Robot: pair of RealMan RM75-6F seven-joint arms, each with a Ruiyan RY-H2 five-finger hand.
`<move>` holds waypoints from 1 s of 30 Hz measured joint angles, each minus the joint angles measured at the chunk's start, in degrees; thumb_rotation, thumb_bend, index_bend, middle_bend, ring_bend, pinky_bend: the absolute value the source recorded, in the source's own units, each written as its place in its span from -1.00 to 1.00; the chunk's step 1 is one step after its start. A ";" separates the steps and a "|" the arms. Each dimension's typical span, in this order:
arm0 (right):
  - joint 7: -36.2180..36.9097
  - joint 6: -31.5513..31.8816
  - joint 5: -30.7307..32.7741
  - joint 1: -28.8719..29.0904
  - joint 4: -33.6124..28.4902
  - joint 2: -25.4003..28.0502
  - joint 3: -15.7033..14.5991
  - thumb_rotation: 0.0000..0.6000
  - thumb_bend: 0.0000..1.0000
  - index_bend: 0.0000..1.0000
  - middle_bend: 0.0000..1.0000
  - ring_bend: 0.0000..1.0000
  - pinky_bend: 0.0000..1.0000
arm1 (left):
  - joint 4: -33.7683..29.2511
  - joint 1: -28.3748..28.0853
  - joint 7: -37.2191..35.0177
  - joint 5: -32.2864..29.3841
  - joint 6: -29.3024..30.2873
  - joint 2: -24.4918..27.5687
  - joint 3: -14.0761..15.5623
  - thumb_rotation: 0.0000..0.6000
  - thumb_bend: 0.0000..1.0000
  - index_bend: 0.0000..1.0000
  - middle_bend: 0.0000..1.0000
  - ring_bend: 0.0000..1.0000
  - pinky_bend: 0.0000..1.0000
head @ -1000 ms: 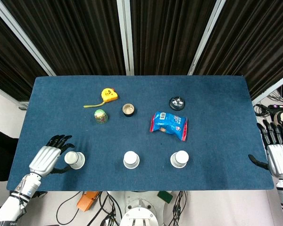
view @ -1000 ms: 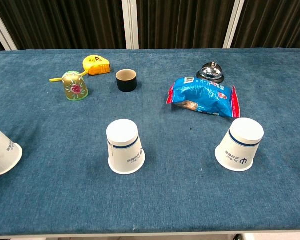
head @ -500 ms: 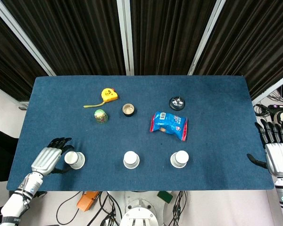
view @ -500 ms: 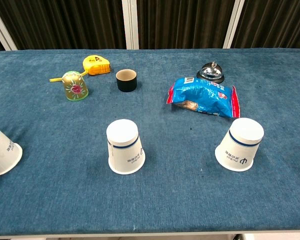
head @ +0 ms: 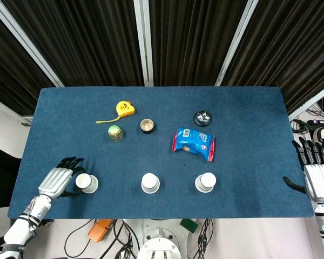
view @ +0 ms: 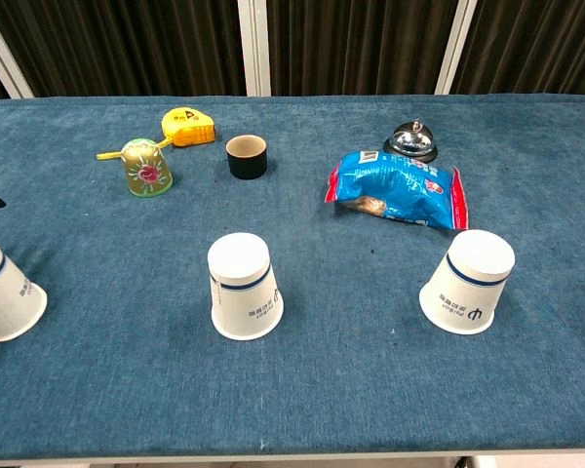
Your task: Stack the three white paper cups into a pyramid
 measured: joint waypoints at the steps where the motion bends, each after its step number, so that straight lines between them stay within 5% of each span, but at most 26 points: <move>1: 0.05 0.09 -0.05 -0.03 0.05 -0.01 -0.01 1.00 -0.46 -1.00 -1.00 -1.00 -1.00 | -0.45 -0.13 -0.48 0.34 0.14 0.20 -0.13 1.00 -0.30 -0.18 -0.81 -1.00 -1.00; 14: 0.34 0.76 -0.34 -0.45 0.18 0.32 -0.14 1.00 -0.46 -1.00 -1.00 -1.00 -1.00 | -6.06 -6.45 4.99 3.42 -2.77 -2.07 -3.10 1.00 -0.30 -0.18 -0.80 -1.00 -1.00; 30: 1.13 0.71 0.25 -1.02 0.94 0.19 -0.39 1.00 -0.46 -1.00 -1.00 -1.00 -1.00 | -7.85 -13.93 17.54 -5.99 -8.10 -9.40 -5.25 1.00 -0.32 -0.18 -0.80 -1.00 -1.00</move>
